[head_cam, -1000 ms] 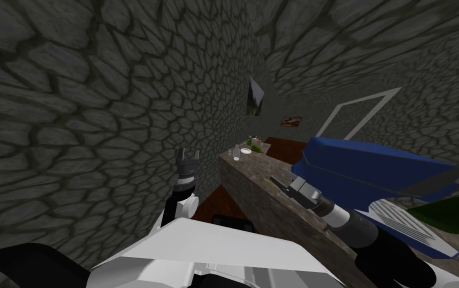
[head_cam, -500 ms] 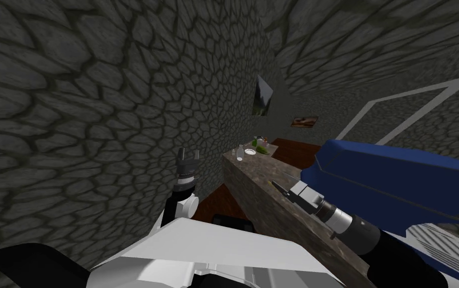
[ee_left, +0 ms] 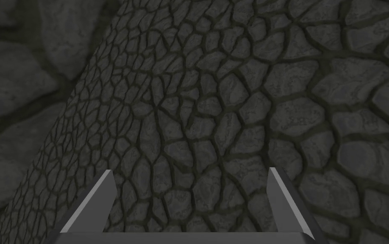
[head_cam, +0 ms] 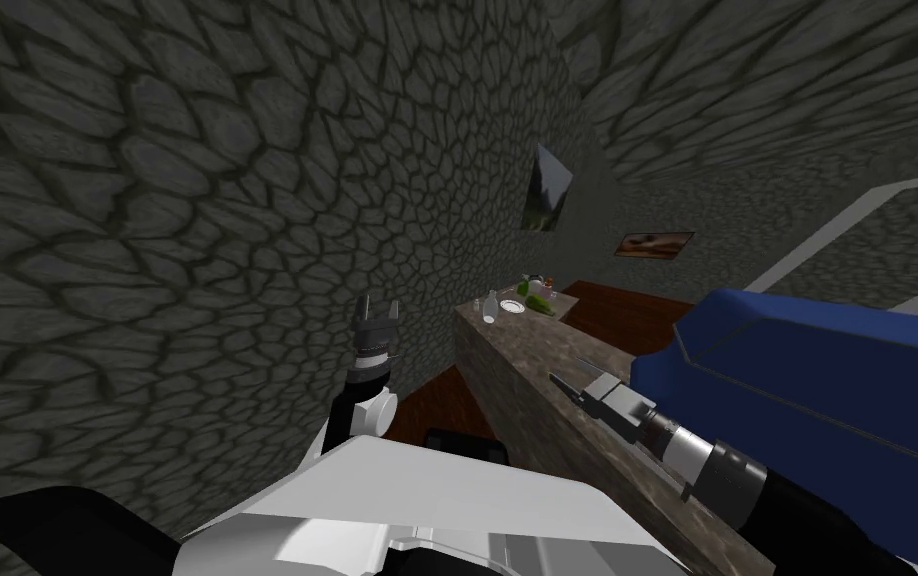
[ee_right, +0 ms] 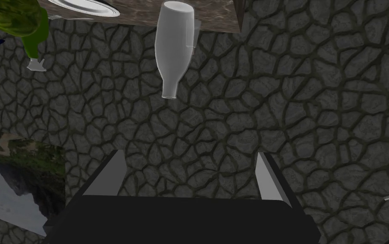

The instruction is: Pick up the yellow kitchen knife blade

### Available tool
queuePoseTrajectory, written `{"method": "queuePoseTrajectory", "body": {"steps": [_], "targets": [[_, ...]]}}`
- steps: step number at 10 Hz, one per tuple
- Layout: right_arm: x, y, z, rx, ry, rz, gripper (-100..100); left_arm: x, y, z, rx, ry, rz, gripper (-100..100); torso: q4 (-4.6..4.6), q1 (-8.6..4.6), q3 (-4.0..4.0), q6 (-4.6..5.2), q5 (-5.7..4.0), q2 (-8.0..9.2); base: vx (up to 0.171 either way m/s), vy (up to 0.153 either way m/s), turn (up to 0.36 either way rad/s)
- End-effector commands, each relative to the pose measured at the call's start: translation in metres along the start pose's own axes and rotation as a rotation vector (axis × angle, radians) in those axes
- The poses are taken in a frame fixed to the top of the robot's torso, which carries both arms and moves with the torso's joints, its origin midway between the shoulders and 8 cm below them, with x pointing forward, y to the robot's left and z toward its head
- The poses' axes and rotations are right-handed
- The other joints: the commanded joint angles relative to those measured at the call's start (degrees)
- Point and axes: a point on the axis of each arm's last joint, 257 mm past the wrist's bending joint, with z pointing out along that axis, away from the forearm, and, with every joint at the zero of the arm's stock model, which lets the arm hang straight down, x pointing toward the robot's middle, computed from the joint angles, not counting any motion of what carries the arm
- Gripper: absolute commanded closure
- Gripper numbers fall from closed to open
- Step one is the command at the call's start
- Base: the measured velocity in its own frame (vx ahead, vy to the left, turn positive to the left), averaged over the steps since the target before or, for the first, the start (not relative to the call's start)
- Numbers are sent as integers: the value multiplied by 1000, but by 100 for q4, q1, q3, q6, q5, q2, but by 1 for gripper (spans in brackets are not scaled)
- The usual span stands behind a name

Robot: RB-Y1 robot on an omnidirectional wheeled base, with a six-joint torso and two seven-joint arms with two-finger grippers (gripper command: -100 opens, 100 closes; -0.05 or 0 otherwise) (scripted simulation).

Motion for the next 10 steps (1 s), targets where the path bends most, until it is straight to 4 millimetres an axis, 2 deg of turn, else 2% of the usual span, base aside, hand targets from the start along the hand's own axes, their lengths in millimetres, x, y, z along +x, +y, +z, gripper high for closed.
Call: {"method": "queuePoseTrajectory", "body": {"steps": [1, 2, 3, 5, 6, 7, 8, 9, 10], "targets": [[24, -5, -11, 21, 87, 10, -100, 0, 0, 0, 0, 0, 0, 0, 0, 0, 0, 0, 0, 0, -23, -57, 340], [31, -10, -11, 38, 112, -7, -100, 0, 0, 0, 0, 0, 0, 0, 0, -5, 1, -2, -1, 3, -16, -56, 291], [47, -11, -20, 46, 172, 17, -100, 0, 0, 0, 0, 0, 0, 0, 0, -5, 1, 0, -1, 1, -22, -62, 390], [55, -17, -22, 69, 204, -3, -100, 0, 0, 0, 0, 0, 0, 0, 0, -6, -1, 2, -2, -2, -8, -42, 114], [73, -18, -32, 81, 270, 21, -100, 0, 0, 0, 0, 0, 0, 0, -1, 4, -3, 4, 0, -5, -14, -34, 298], [78, -23, -34, 97, 292, 8, -100, 0, 0, 0, 0, 0, 0, 0, -1, 2, -2, -2, 1, -3, -14, -45, 278], [96, -23, -46, 109, 357, 36, -100, 0, 0, 0, 0, 0, 0, 0, -1, 0, -2, 1, 0, -4, -16, -64, 343], [101, -27, -48, 124, 377, 24, -100, 0, 0, 0, 0, 0, 0, 0, -1, -9, -2, -1, -1, -3, -20, -59, 243], [118, -27, -61, 136, 442, 55, -100, 0, 0, 0, 0, 0, 0, 0, 0, -7, -2, 2, -2, -3, -22, -53, 414]]}}
